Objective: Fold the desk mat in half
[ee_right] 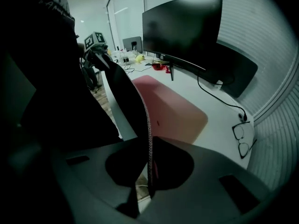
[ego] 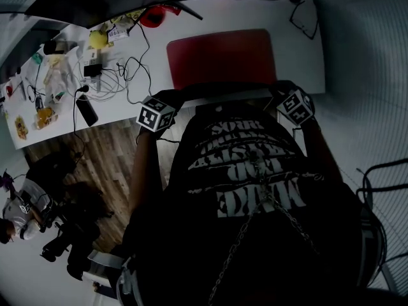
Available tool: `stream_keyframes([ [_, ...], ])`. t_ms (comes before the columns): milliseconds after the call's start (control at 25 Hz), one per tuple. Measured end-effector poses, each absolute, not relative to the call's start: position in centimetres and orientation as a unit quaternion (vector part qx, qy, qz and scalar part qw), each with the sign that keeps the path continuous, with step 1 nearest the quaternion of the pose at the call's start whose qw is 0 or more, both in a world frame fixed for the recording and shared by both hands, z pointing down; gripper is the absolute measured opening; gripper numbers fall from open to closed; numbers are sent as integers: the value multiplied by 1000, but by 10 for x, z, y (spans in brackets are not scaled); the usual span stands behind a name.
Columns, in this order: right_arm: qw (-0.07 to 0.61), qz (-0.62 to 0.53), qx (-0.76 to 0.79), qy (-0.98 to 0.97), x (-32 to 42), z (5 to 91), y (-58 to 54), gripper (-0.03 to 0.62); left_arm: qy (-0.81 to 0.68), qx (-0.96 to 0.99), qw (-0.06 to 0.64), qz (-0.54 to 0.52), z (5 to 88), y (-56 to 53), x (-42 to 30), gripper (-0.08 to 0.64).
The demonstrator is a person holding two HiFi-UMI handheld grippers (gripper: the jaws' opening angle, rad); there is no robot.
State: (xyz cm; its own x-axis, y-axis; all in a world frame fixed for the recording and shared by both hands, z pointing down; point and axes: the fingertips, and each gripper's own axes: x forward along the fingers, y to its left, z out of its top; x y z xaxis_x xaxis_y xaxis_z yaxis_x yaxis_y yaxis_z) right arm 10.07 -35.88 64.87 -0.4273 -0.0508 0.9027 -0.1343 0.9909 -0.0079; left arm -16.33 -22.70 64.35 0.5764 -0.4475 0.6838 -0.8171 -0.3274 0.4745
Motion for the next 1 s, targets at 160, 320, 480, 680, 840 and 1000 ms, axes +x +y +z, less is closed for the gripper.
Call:
stream_keyframes([
  [160,527,28,54,-848,89,643,-369,15,-412,776,424,218,642,-229,-168,25],
  [320,522,30,61,-850,82,638,-382,15,-425,774,412,226,636,-239,-173,25],
  [480,513,35,68,-855,75,636,-395,15,-433,769,405,238,634,-254,-179,25],
  [680,506,33,78,-858,57,635,-417,15,-444,753,410,262,643,-272,-196,25],
  [840,500,39,87,-861,40,633,-439,15,-451,743,416,267,647,-297,-210,25],
  [1000,495,46,88,-863,21,637,-465,15,-465,727,418,282,654,-325,-231,25],
])
